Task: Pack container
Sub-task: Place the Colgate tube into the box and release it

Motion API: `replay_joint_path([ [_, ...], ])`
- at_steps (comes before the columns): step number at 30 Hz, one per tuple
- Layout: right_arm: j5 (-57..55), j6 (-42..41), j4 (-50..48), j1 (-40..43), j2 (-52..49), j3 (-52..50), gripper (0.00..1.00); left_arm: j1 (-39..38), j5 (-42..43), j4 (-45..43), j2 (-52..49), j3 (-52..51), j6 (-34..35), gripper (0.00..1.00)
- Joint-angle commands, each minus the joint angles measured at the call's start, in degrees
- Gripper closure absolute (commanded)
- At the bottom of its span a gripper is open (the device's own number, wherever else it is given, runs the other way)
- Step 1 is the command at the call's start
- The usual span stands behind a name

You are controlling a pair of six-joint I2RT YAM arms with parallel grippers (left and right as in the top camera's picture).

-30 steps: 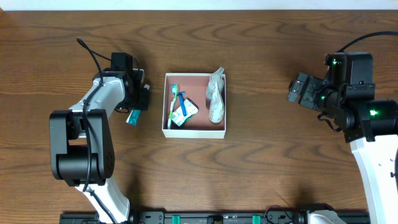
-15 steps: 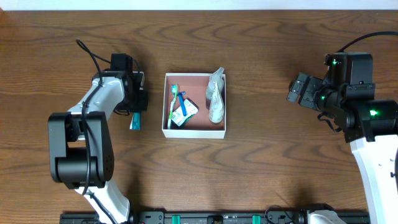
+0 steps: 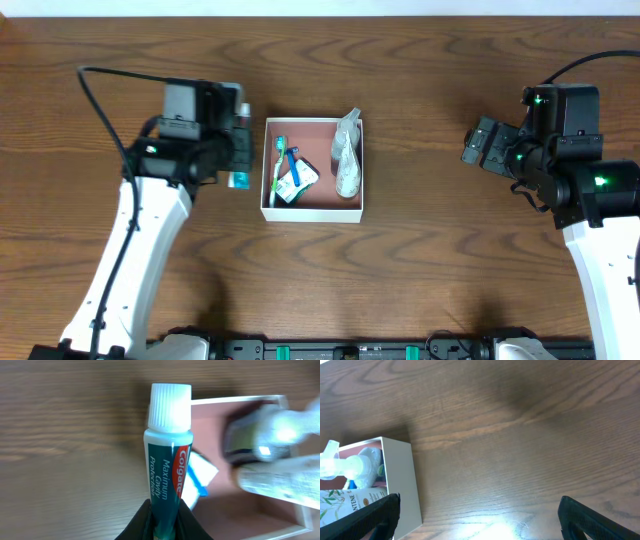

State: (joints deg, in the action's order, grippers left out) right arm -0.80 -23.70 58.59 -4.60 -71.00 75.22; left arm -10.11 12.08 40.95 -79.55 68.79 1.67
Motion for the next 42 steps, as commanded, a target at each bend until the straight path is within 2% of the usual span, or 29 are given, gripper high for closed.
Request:
replay_joint_path([
  [1, 0.20, -0.70, -0.02, 0.46, 0.24, 0.04, 0.01, -3.80, -0.33, -1.60, -1.70, 0.07, 4.83, 0.86],
  [6, 0.20, -0.70, -0.02, 0.46, 0.24, 0.04, 0.01, -8.24, -2.27, -5.18, -6.62, -0.35, 10.60, 0.86],
  [12, 0.20, -0.70, -0.02, 0.46, 0.24, 0.04, 0.01, -11.96, -7.80, -8.55, -13.97, -0.35, 12.33, 0.86],
  [23, 0.20, -0.70, -0.02, 0.46, 0.24, 0.04, 0.01, -13.49, -8.09, -11.58, -20.17, -0.35, 16.68, 0.83],
  [25, 0.20, -0.70, -0.02, 0.46, 0.24, 0.04, 0.01, -13.49, -8.07, -11.98, -20.17, -0.35, 16.76, 0.74],
  [34, 0.20, -0.70, -0.02, 0.46, 0.24, 0.04, 0.01, -13.44, -8.04, -9.44, -17.86, 0.42, 16.92, 0.71],
  [40, 0.20, -0.70, -0.02, 0.46, 0.24, 0.04, 0.01, -13.09, -8.28, -2.95, -6.97, 3.13, 16.87, 0.67],
  [42, 0.20, -0.70, -0.02, 0.46, 0.24, 0.04, 0.01, -12.87, -8.48, -0.63, -1.97, 3.56, 16.81, 0.63],
])
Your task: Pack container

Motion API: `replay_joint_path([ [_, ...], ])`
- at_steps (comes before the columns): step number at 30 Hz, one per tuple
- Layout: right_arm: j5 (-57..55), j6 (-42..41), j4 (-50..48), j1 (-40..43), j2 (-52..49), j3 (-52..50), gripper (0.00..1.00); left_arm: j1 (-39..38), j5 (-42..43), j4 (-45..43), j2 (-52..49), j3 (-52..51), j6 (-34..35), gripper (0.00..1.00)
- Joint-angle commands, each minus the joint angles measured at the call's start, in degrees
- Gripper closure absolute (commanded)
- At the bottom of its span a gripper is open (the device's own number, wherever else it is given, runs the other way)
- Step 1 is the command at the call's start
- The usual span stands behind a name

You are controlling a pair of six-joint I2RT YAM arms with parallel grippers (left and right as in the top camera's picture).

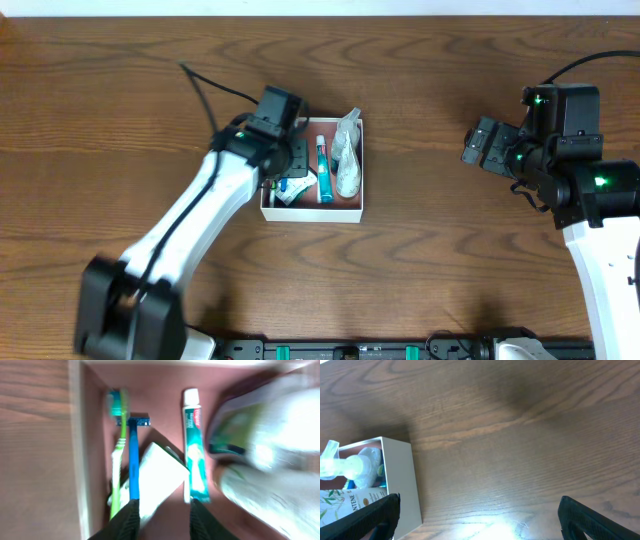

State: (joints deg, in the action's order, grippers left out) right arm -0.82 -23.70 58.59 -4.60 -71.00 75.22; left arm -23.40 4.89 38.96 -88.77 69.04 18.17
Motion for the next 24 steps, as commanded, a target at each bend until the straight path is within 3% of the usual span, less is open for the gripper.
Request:
replay_joint_path([
  [1, 0.22, -0.70, -0.02, 0.46, 0.24, 0.04, 0.01, 0.57, -1.79, 2.47, 10.25, 3.32, -0.11, 0.60],
  [5, 0.22, -0.70, -0.04, 0.46, 0.24, 0.04, 0.01, 0.61, -8.33, 7.98, 20.57, 3.32, -2.23, 0.46],
  [7, 0.22, -0.70, -0.02, 0.46, 0.24, 0.04, 0.01, 0.61, -12.35, 11.10, 25.44, 3.32, -2.47, 0.24],
  [8, 0.22, -0.70, -0.02, 0.46, 0.24, 0.04, 0.01, 0.61, -13.46, 11.76, 27.23, 3.32, -2.49, 0.02],
  [16, 0.22, -0.70, -0.02, 0.46, 0.24, 0.04, 0.01, 0.61, -14.16, 17.25, 37.75, 3.30, -2.43, 0.02],
  [24, 0.22, -0.70, -0.02, 0.46, 0.24, 0.04, 0.01, 0.61, -14.60, 19.85, 39.80, 3.30, -2.91, 0.02],
])
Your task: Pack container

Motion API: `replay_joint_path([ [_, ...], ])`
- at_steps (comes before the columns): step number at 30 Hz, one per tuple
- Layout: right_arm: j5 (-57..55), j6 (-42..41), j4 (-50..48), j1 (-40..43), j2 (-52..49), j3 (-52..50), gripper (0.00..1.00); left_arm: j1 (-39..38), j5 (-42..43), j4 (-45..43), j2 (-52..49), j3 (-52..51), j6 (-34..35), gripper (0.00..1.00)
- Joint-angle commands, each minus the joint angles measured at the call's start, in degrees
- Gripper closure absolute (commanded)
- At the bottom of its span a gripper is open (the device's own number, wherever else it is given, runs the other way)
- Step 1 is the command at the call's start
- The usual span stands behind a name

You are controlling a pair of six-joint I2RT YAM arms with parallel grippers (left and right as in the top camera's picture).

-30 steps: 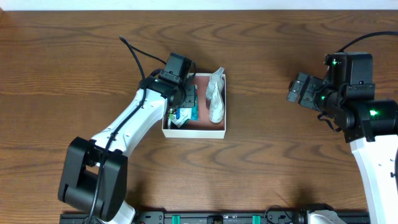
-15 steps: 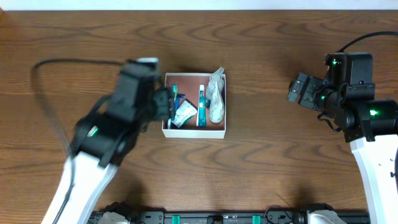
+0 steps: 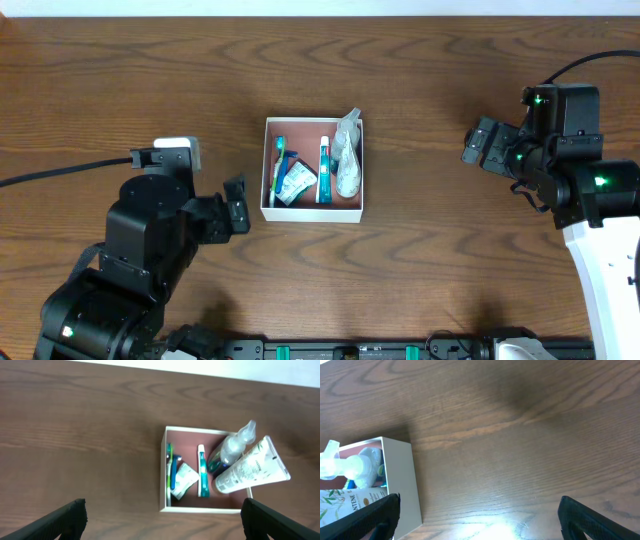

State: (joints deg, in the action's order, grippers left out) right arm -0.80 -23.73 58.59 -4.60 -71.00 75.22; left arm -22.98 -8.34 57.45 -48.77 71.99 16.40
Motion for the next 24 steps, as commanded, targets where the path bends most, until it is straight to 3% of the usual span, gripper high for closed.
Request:
replay_joint_path([
  [1, 0.20, -0.68, -0.02, 0.46, 0.24, 0.04, 0.01, 0.20, -1.38, 2.25, -0.20, 0.35, -1.11, 0.02],
  [5, 0.17, -0.68, -0.02, 0.46, 0.24, 0.04, 0.01, 0.68, -5.27, 3.69, 0.81, -0.55, -4.63, 0.02],
  [10, 0.20, -0.68, -0.02, 0.46, 0.24, 0.04, 0.01, 8.09, -1.07, -1.20, 6.91, -7.04, -8.02, 0.02],
  [15, 0.20, -0.68, -0.02, 0.46, 0.24, 0.04, 0.01, 18.08, 11.65, -13.79, 17.73, -22.53, -14.32, 0.02],
  [24, 0.20, -0.68, -0.02, 0.46, 0.24, 0.04, 0.01, 20.20, 13.00, -22.03, 34.29, -44.98, -14.23, 0.02],
])
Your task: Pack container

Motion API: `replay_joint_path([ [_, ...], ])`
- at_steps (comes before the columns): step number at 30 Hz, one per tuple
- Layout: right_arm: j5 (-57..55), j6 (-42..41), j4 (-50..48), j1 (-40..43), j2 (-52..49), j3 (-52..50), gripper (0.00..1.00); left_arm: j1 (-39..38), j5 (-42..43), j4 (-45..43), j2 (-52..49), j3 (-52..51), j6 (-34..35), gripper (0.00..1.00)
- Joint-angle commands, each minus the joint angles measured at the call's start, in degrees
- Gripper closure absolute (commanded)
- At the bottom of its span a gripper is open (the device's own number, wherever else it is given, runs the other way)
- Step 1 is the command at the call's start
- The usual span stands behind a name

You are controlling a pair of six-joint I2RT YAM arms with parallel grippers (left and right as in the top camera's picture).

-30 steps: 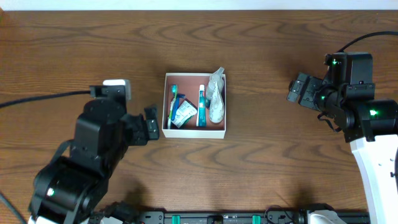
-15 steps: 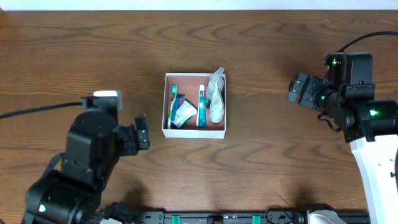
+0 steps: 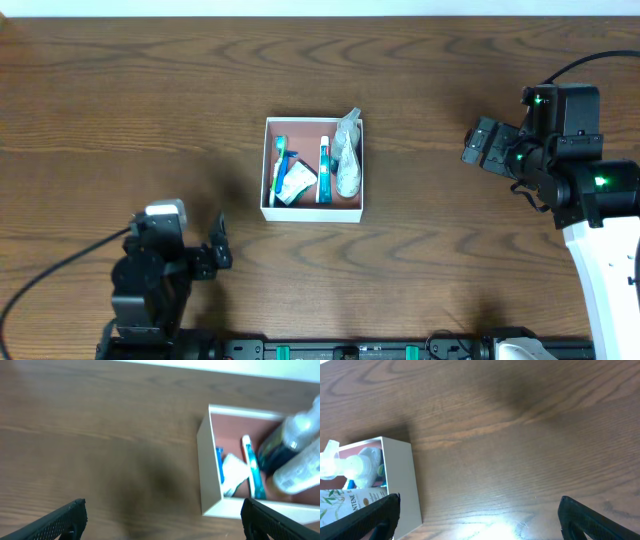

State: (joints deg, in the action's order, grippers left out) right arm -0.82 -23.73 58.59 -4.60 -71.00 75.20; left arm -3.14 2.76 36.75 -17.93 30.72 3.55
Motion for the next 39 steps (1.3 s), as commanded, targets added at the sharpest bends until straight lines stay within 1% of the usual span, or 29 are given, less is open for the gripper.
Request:
replay_joint_path([
  [1, 0.22, -0.68, -0.02, 0.46, 0.24, 0.07, 0.01, 0.35, 2.19, -1.51, 4.85, -5.46, -1.38, 0.02],
  [9, 0.22, -0.68, -0.02, 0.46, 0.24, 0.07, 0.01, 0.35, 2.47, -1.73, 11.26, -14.05, -1.38, 0.02],
  [16, 0.22, -0.68, -0.02, 0.46, 0.24, 0.07, 0.01, 0.35, 2.73, -3.96, 17.97, -20.81, -1.36, 0.02],
  [18, 0.22, -0.68, -0.02, 0.46, 0.24, 0.07, 0.01, 0.35, 2.91, -5.05, 17.86, -21.88, -1.29, 0.02],
  [39, 0.20, -0.68, -0.02, 0.46, 0.24, 0.07, 0.01, 0.33, 3.23, -5.55, 17.70, -22.29, -0.52, 0.02],
])
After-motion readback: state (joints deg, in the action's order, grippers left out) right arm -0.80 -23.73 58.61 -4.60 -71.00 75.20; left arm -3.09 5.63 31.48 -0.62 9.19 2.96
